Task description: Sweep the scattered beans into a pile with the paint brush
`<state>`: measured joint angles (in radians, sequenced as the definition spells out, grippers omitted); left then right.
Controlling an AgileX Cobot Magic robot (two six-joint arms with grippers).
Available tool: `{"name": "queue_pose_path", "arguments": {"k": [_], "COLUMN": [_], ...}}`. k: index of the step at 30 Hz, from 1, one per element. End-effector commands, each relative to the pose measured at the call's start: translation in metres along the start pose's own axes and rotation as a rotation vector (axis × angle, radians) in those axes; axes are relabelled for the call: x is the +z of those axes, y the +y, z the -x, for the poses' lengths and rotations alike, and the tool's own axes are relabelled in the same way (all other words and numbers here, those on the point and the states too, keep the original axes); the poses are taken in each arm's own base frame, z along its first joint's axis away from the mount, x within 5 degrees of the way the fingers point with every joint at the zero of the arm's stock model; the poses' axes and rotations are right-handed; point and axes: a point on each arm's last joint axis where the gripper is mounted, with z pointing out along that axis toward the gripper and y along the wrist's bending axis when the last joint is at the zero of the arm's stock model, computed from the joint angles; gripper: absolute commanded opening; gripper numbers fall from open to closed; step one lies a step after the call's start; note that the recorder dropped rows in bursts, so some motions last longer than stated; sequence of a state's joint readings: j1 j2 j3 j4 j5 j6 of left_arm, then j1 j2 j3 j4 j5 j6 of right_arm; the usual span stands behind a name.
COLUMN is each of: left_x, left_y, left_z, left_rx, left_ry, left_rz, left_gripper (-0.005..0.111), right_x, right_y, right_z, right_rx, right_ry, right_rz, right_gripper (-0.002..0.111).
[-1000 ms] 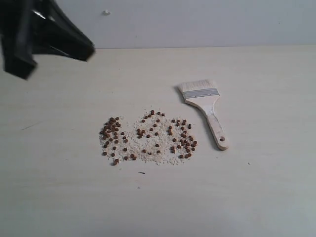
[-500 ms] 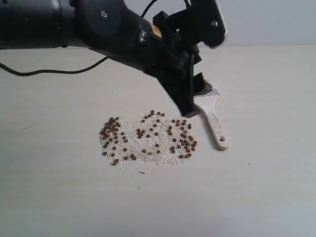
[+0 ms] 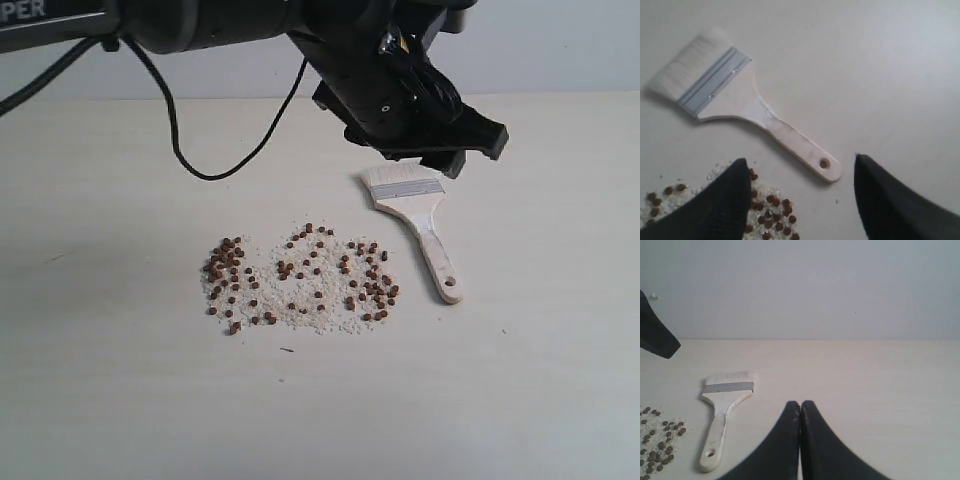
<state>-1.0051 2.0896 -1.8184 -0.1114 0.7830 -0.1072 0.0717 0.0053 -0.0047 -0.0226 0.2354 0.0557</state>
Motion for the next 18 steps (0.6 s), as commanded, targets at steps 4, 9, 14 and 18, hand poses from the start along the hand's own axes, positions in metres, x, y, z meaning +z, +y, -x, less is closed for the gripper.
{"name": "queue_pose_path", "arguments": {"k": [4,9,14,18], "left_x": [0.018,0.033,0.049,0.057], "left_y": [0.013,0.011,0.007,0.003], "left_z": [0.007,0.005,0.009,0.016], "left_rx": [-0.195,-0.268,-0.379,-0.417], "left_ry": [0.058,0.139,0.178,0.16], "left_rz": [0.173,0.189,0.166,0.119], "left_gripper": [0.047,0.053,0.053,0.053], "right_x": [0.0,0.0,0.0,0.0], "right_y": [0.0,0.0,0.0,0.0], "right_z": [0.0,0.0,0.0,0.0], "right_rx": [-0.002,-0.002,-0.002,-0.002], "right_ry": [-0.013,-0.013,-0.013,-0.013], "right_rz": [-0.001,-0.001,-0.001,-0.001], "right_gripper": [0.0,0.0,0.0,0.0]}}
